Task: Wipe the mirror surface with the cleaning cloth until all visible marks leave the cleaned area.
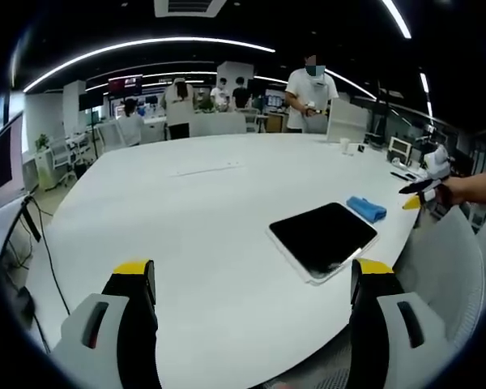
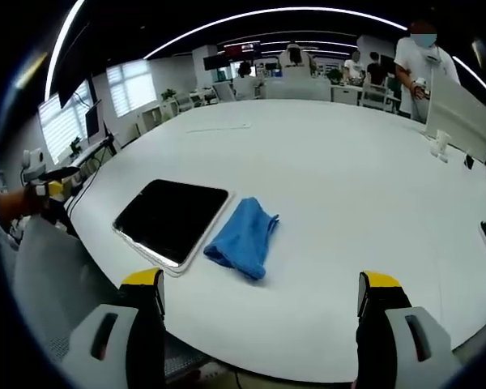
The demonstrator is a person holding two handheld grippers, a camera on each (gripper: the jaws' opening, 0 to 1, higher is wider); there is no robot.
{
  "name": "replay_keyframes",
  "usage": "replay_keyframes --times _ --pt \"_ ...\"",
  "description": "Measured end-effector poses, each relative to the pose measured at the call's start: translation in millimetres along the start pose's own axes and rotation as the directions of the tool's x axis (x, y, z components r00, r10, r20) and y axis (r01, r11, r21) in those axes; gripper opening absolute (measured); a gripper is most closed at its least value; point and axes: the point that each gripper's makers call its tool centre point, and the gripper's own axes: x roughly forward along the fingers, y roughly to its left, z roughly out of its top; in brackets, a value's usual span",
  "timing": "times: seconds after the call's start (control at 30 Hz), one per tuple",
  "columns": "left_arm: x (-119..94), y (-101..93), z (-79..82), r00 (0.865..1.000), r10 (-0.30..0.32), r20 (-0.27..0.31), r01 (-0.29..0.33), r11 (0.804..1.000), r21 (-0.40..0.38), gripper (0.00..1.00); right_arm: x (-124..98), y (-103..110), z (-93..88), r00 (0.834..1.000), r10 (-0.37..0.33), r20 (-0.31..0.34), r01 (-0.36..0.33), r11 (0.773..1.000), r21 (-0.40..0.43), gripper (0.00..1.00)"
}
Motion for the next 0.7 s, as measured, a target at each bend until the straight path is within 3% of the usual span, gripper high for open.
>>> replay_keyframes --times 0.23,0.33,0.4,0.5,0.7 --pt "0.4 -1.3 -4.3 1.0 -0.009 -0.005 0.009 1.0 -0.005 0.99 1.8 0.7 11.9 1.0 -0.007 0.006 0.007 1.0 0.007 0.98" --pt "0.6 -5.8 -4.6 1.0 -0.028 -0.011 0.027 0.999 -0.017 0.99 7.7 3.1 25.4 1.0 -0.015 -0.005 0.015 0.999 -0.041 0.98" --pt "0.4 -14.7 -3.6 0.998 -0.056 -0.009 0.056 0.998 -0.003 0.99 11.0 4.8 38.5 1.0 -0.007 -0.002 0.007 0.999 -0.046 0.9" --pt "-1.2 -20.6 -0.8 0.998 -0.054 0.018 0.053 0.999 0.011 0.99 20.1 8.8 54.5 1.0 0.015 0.001 -0.015 0.999 -0.034 0.88" --pt "6.0 -31.6 -12.7 0.998 -0.067 -0.005 0.067 0.998 0.0 0.99 42.8 31.3 58.5 0.996 0.075 -0.04 -0.078 0.995 -0.056 0.68"
